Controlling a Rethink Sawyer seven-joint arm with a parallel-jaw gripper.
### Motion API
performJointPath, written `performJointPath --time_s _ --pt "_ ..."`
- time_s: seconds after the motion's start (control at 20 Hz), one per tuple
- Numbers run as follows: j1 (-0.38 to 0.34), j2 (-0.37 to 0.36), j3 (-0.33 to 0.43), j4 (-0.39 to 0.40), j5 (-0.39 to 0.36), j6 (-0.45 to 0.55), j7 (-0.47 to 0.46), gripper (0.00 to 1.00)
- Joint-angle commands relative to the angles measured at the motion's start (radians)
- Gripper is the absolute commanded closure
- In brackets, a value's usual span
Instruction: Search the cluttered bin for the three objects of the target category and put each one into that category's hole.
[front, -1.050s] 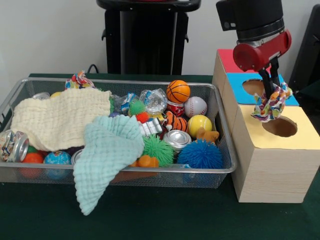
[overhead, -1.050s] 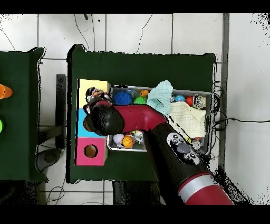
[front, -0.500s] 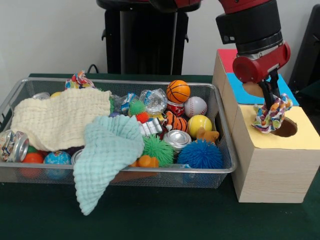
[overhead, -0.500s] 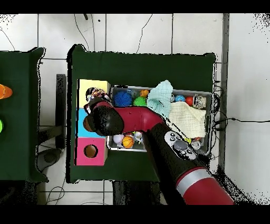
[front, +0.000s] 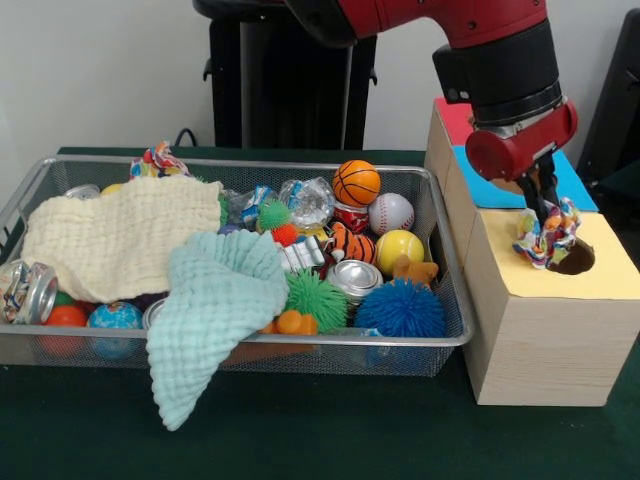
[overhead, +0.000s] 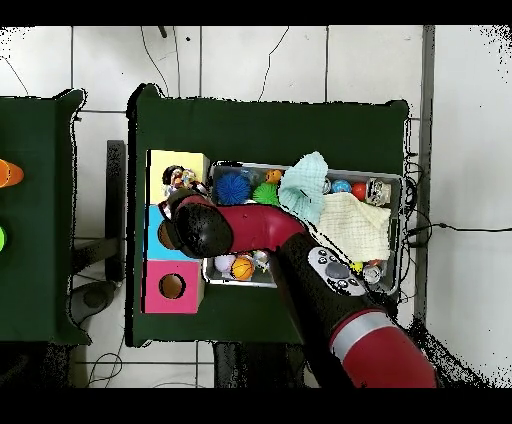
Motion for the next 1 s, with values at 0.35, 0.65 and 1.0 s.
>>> performJointPath --time_s 0.35,0.65,1.0 --pt "0.024 0.140 -0.030 0.005 -0.008 -0.116 0.214 1.00" --pt "0.001 0.162 0.014 -0.008 -0.019 -0.197 0.208 1.00" --pt "-0.015 0.195 0.021 -0.031 -0.035 -0.228 0.180 1.00"
